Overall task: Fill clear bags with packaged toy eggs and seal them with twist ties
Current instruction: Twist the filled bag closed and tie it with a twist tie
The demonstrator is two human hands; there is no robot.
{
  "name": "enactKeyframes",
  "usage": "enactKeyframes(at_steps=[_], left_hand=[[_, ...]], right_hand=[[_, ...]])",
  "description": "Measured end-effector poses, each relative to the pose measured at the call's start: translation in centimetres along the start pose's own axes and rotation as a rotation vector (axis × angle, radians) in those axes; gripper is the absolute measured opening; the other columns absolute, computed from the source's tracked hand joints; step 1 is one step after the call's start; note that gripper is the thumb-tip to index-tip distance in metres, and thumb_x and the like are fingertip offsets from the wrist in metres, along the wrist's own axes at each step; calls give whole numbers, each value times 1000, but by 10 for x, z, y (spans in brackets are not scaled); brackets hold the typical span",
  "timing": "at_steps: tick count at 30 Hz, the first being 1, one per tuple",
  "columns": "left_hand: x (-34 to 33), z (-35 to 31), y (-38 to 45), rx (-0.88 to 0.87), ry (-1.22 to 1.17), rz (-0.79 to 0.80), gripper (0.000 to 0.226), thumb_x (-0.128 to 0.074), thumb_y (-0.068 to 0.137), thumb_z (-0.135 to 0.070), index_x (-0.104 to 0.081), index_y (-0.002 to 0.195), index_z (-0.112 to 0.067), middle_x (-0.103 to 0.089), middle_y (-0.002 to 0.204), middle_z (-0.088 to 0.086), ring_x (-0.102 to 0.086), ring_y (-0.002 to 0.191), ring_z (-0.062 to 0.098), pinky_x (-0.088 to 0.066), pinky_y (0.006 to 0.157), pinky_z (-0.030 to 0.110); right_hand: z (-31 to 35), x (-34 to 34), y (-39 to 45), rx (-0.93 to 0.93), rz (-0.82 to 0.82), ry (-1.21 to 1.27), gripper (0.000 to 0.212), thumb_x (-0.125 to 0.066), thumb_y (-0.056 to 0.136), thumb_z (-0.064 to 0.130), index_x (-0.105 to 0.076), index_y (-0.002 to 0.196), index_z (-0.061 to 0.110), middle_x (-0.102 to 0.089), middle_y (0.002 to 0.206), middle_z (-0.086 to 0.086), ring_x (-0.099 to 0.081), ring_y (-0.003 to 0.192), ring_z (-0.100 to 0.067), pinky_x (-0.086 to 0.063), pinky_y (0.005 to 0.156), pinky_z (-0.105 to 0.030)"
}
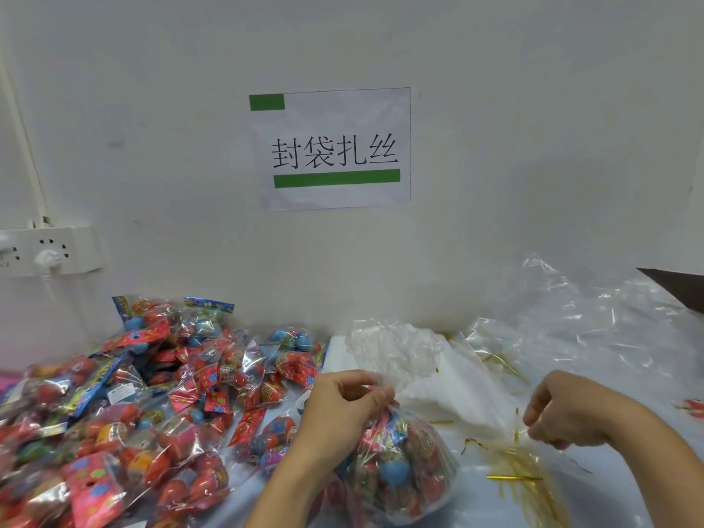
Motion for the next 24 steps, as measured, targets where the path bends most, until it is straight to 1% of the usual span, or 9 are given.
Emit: enactKeyframes(at_steps=[3, 7, 11, 14, 17, 19, 21, 23, 24], left_hand=[[-1, -1, -1, -5, 0, 8, 12, -75, 86, -12, -75, 97, -13, -78, 83, 0, -75, 82, 12, -58, 86, 31], [-2, -3, -1, -15, -18, 25, 8, -74, 86, -11, -75, 94, -13, -78, 82, 2, -75, 80, 14, -58, 77, 22], [-5, -5, -2, -35, -23, 53, 4, -72, 88, -12, -75, 91, -14, -78, 83, 4, -75, 83, 16, -58, 81, 28], [-8, -5, -2, -42, -26, 75, 5, -72, 89, -14, -75, 87, -18, -78, 86, 6, -75, 87, 20, -57, 89, 38], [-11, -6, -3, -53, -34, 112, 4, -72, 89, -14, -75, 88, -17, -78, 87, 7, -74, 86, 20, -57, 86, 35], [-14, -10, -6, -73, -41, 147, 3, -72, 89, -11, -72, 86, -10, -77, 82, 5, -68, 69, 12, -54, 67, 23], [-16, -12, -8, -86, -59, 164, 6, -73, 88, -8, -70, 82, -8, -66, 67, 3, -51, 53, 11, -41, 54, 21], [-20, -9, -9, -64, -93, 191, 6, -72, 88, -8, -70, 93, -6, -51, 60, 6, -39, 50, 13, -35, 53, 22], [-21, -7, -9, -55, -106, 194, 14, -72, 88, -8, -69, 101, -5, -50, 59, 6, -38, 49, 13, -34, 52, 22]], right_hand=[[20, 18, -10, 165, -120, 300, 5, -73, 88, 11, -76, 90, 14, -70, 63, 2, -64, 54, -7, -43, 51, -15], [69, 26, -27, 392, -233, 702, 10, -71, 91, 10, -76, 93, 19, -75, 77, -2, -71, 61, -9, -48, 52, -15], [88, 7, -22, 393, -277, 870, 9, -69, 92, 4, -72, 92, 12, -72, 84, -13, -75, 64, -19, -50, 49, -18], [80, 0, -14, 321, -359, 1023, 7, -70, 92, 5, -71, 93, 11, -73, 83, -12, -73, 61, -15, -51, 50, -20], [74, -4, -12, 244, -479, 1058, 8, -72, 90, 10, -71, 92, 17, -73, 83, -6, -70, 59, -9, -50, 58, -27], [77, -8, -15, 235, -554, 1072, 8, -73, 89, 9, -71, 89, 17, -72, 79, -4, -69, 56, -7, -52, 59, -31], [82, -13, -19, 237, -609, 1039, 10, -72, 89, 7, -71, 86, 17, -71, 78, -1, -67, 58, -5, -54, 60, -33], [87, -19, -18, 237, -596, 991, 14, -69, 89, 5, -71, 85, 18, -72, 80, -1, -68, 69, -13, -57, 67, -39], [92, -23, -17, 256, -546, 997, 17, -69, 87, 3, -71, 83, 19, -73, 80, -3, -69, 74, -19, -58, 70, -41]])
Point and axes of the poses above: each hand's wrist, its own y-axis towards the middle knuckle, its own x-axis out of the back of the hand, z = x × y, the point moved 9 cm from there along y, towards the middle knuckle
